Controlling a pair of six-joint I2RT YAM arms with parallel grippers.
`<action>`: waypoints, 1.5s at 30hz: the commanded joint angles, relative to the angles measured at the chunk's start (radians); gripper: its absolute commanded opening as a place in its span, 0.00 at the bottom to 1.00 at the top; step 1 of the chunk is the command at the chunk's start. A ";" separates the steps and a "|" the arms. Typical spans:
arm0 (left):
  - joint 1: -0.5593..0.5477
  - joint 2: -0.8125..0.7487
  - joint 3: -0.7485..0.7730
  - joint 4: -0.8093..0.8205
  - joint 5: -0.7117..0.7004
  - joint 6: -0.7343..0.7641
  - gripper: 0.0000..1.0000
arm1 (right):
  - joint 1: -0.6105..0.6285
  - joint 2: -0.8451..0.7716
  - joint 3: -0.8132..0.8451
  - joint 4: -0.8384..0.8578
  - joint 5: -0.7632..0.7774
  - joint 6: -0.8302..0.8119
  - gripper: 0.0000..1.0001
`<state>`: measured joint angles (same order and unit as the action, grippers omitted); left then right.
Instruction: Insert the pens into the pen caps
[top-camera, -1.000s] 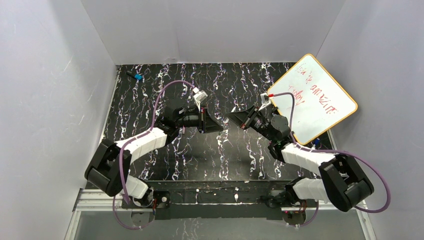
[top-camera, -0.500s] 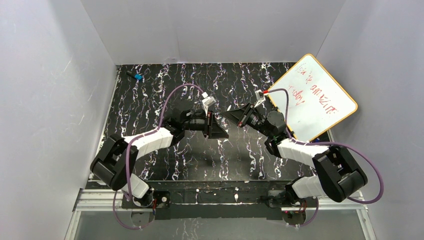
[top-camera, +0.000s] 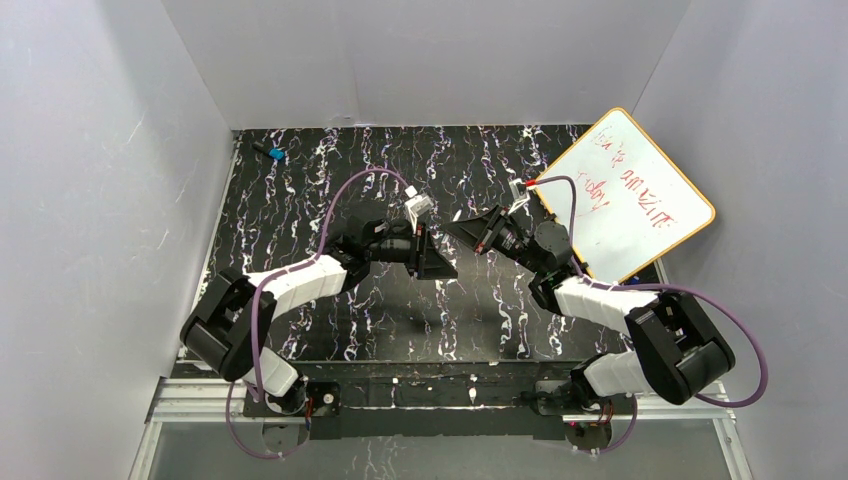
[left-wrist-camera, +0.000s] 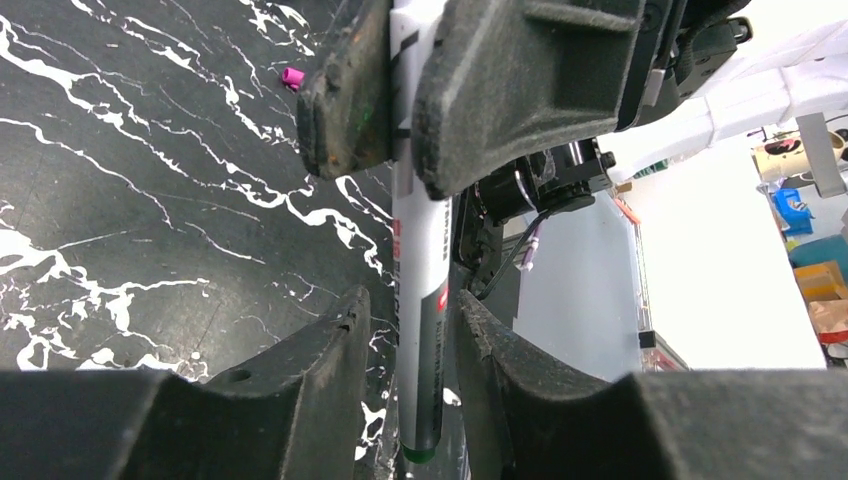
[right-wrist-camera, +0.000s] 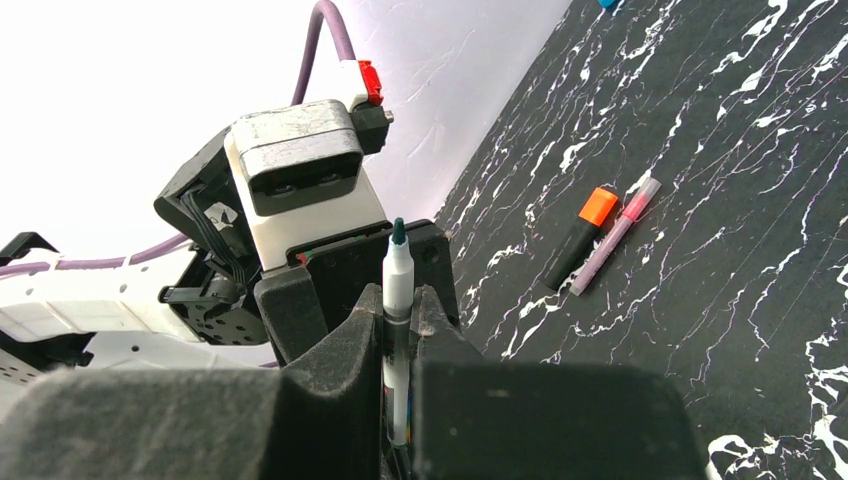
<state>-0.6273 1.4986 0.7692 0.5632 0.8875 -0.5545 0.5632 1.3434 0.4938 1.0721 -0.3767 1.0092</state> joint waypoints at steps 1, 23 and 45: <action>0.000 -0.037 0.041 -0.047 -0.003 0.043 0.35 | 0.002 -0.029 0.006 0.009 -0.005 -0.022 0.01; 0.045 -0.040 0.013 0.013 0.008 0.011 0.00 | 0.010 0.010 -0.029 -0.003 -0.046 -0.023 0.01; 0.149 -0.161 0.076 -0.582 -0.447 0.346 0.00 | -0.003 -0.596 0.109 -1.335 0.738 0.251 0.99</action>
<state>-0.4797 1.3991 0.7734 0.1970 0.5983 -0.3309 0.5640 0.8459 0.5186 0.2687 0.0067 0.9668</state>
